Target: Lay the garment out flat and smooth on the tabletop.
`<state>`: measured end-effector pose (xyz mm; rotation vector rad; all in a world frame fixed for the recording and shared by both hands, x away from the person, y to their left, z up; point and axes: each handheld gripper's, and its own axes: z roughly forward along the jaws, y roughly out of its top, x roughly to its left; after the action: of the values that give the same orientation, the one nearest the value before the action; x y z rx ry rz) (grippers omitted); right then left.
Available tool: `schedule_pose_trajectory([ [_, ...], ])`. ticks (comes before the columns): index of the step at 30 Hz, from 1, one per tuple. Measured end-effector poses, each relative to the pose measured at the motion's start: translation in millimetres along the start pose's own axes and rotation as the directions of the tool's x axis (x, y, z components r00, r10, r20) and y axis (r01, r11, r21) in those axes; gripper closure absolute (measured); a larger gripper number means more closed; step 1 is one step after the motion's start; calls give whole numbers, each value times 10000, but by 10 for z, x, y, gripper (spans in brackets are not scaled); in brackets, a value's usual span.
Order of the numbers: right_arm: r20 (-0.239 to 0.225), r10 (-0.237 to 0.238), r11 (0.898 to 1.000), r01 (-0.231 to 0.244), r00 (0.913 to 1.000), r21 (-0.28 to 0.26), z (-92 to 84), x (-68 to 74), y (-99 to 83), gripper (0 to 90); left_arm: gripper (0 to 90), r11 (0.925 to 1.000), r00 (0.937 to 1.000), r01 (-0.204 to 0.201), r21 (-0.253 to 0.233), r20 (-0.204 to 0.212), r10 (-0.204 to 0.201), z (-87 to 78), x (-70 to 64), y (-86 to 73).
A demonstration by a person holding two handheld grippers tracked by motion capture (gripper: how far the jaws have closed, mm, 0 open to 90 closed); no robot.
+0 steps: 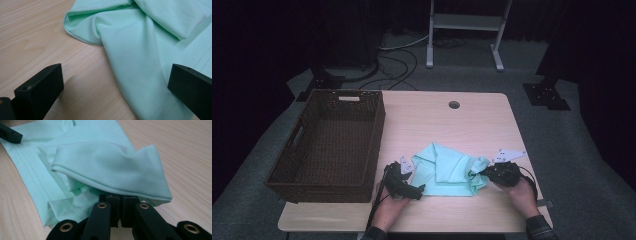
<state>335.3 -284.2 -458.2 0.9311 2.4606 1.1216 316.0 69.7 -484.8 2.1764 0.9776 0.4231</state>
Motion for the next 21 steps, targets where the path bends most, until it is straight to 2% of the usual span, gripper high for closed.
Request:
schedule_pose_trajectory([
  [21, 404, 229, 9997, -233, 9989, 90, -232, -32, -183, 874, 0, 10000, 10000, -4, 1, 1, 4, 0, 0, 0],
])
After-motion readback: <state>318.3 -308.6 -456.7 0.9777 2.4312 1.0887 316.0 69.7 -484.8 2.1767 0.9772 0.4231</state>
